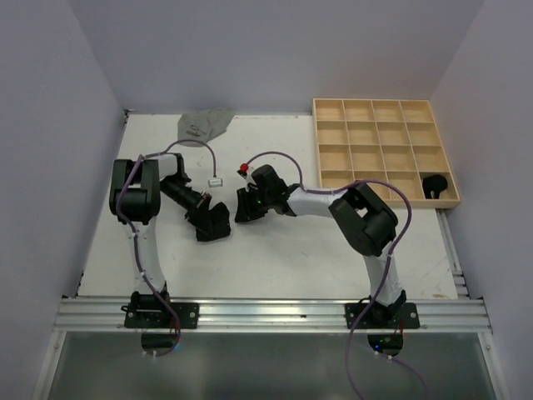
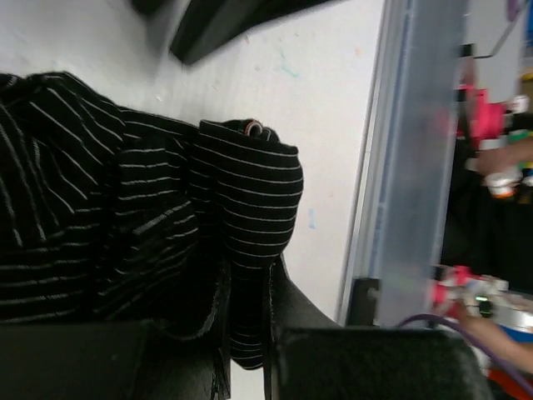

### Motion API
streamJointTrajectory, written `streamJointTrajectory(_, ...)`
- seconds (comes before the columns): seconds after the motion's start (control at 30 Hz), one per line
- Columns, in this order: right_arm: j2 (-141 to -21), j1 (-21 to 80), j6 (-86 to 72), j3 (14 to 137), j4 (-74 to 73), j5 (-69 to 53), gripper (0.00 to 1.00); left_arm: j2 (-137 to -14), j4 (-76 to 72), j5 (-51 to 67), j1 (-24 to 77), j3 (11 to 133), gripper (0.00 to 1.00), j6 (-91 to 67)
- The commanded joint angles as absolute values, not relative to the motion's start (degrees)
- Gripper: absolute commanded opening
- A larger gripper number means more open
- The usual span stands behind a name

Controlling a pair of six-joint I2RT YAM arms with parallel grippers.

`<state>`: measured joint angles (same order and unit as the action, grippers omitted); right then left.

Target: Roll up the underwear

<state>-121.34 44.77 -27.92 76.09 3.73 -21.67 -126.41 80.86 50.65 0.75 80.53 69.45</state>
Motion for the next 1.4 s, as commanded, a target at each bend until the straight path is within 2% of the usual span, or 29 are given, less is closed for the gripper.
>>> streamJointTrajectory(0.0, -112.9, 43.9, -16.2, 72.0, -0.4, -14.9, 0.31, -135.4, 72.5, 30.1, 0.9, 78.5, 0.00, 68.9)
streamJointTrajectory(0.2, -102.9, 44.7, -0.4, 66.1, -0.4, -18.4, 0.37, -138.2, 74.1, 29.6, 1.0, 81.7, 0.00, 68.7)
streamJointTrajectory(0.4, -96.2, 54.0, 17.1, 62.2, 5.2, -19.3, 0.48, -138.3, 73.8, 27.7, 1.0, 81.7, 0.02, 69.8)
streamJointTrajectory(0.67, -103.0, 62.5, 27.4, 63.5, 10.5, -15.9, 0.53, -138.5, 73.7, 28.0, 1.1, 81.1, 0.06, 70.4)
streamJointTrajectory(0.83, -107.0, 65.3, 31.5, 65.0, 14.9, -12.6, 0.60, -137.8, 73.1, 27.8, 1.1, 80.3, 0.09, 70.9)
streamJointTrajectory(1.17, -110.6, 66.1, 36.4, 69.4, 15.4, -11.3, 0.62, -137.5, 73.0, 27.4, 1.1, 80.3, 0.11, 71.9)
streamJointTrajectory(1.37, -113.6, 66.3, 37.5, 73.6, 9.6, -13.9, 0.61, -137.4, 73.4, 27.7, 1.2, 80.8, 0.12, 72.2)
